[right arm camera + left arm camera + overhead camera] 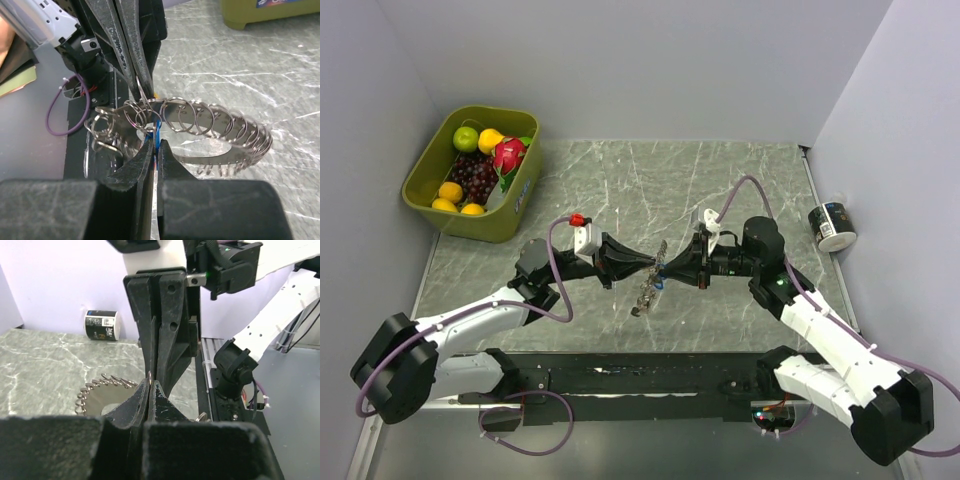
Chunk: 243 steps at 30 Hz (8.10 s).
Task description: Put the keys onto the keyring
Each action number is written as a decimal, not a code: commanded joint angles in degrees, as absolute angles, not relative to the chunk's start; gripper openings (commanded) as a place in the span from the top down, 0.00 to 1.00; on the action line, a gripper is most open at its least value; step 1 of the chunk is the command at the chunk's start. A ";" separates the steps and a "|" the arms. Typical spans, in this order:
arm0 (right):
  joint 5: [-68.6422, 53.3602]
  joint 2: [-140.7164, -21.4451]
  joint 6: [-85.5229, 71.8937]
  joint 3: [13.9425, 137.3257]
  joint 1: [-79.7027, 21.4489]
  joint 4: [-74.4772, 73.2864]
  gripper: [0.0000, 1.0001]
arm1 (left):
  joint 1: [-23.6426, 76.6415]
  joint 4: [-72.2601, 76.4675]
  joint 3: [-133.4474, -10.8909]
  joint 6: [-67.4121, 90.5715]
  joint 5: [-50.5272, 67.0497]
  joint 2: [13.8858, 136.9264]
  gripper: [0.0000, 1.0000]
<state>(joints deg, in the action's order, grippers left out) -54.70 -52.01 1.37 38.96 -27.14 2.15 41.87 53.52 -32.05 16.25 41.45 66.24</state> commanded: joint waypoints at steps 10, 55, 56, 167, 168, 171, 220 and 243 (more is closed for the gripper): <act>-54.76 -52.74 1.06 38.50 -27.25 3.87 0.97 | 41.40 63.37 -32.70 18.46 42.45 66.27 0.99; -60.37 -51.06 -11.59 39.02 -25.40 24.68 0.50 | 37.97 55.90 -34.28 12.57 51.59 66.27 0.99; -61.95 -52.37 -12.56 39.28 -25.40 25.65 0.52 | 37.97 55.99 -34.45 12.92 51.85 66.44 0.99; -49.75 -57.49 3.52 45.80 -28.65 -2.38 0.44 | 42.54 -11.62 -65.23 -13.28 39.11 76.13 0.99; -49.40 -56.96 3.25 44.83 -28.48 -1.33 0.42 | 42.37 -7.51 -62.78 -12.58 39.20 75.42 0.99; -49.22 -55.20 2.64 43.86 -28.30 -0.70 0.37 | 41.22 1.80 -57.76 -8.97 39.81 72.17 0.99; -47.02 -48.77 0.62 38.50 -27.86 7.82 0.27 | 38.85 33.22 -42.45 3.95 51.06 64.78 0.99; -49.13 -51.42 1.05 39.64 -27.77 5.62 1.00 | 38.50 37.70 -41.75 5.62 50.98 66.62 0.99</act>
<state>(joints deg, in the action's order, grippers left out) -48.95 -51.51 -1.23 38.00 -28.12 3.84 38.30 31.22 -40.80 4.19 48.29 67.24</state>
